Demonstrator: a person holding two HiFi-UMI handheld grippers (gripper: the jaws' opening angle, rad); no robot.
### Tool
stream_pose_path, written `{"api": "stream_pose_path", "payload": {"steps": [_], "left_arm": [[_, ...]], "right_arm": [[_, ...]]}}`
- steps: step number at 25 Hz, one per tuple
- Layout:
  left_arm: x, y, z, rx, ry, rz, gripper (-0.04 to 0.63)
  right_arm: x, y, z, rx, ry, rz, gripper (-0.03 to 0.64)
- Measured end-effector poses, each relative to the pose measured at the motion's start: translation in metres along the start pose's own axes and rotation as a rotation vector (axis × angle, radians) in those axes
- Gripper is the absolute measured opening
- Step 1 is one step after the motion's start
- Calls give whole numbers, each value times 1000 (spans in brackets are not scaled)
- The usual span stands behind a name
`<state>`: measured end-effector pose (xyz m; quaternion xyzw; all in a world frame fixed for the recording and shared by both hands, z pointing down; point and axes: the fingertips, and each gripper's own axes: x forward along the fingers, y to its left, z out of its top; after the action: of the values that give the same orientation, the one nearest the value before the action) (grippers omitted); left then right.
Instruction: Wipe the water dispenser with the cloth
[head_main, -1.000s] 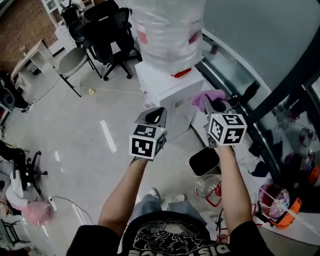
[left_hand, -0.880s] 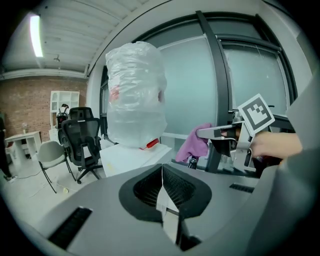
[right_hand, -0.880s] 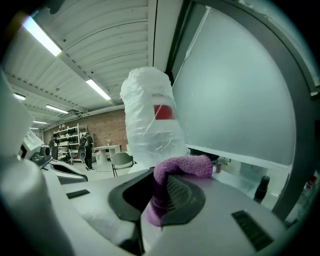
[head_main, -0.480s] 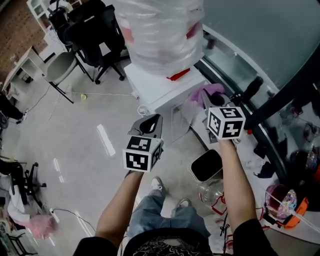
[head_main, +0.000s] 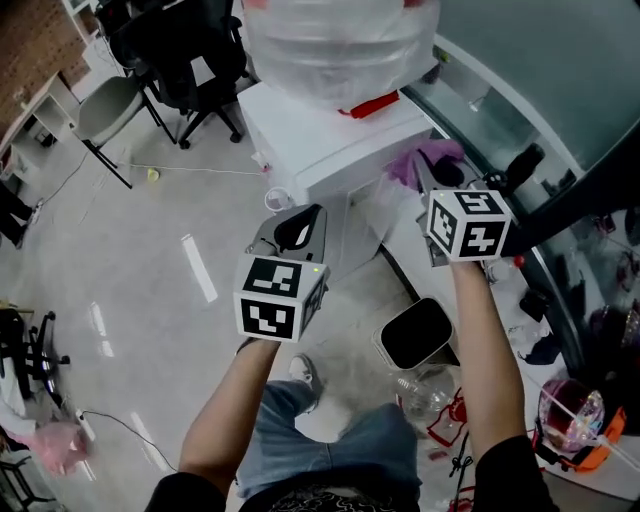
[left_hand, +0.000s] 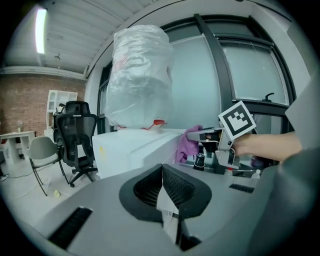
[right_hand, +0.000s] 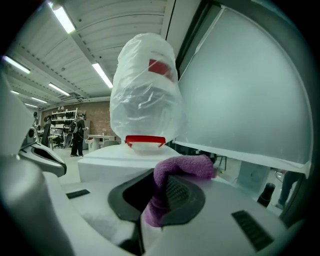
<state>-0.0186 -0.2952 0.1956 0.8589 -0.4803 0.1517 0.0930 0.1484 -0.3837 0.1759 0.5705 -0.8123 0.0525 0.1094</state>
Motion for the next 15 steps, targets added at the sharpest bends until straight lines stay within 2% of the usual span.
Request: {"api": "stream_pose_path", "payload": {"steps": [7, 15], "left_arm": [[9, 13, -57, -4, -12, 70, 28], [38, 21, -122, 5, -36, 80, 28]], "right_arm": [[15, 1, -24, -22, -75, 32, 41], [29, 13, -71, -77, -118, 38, 41]]}}
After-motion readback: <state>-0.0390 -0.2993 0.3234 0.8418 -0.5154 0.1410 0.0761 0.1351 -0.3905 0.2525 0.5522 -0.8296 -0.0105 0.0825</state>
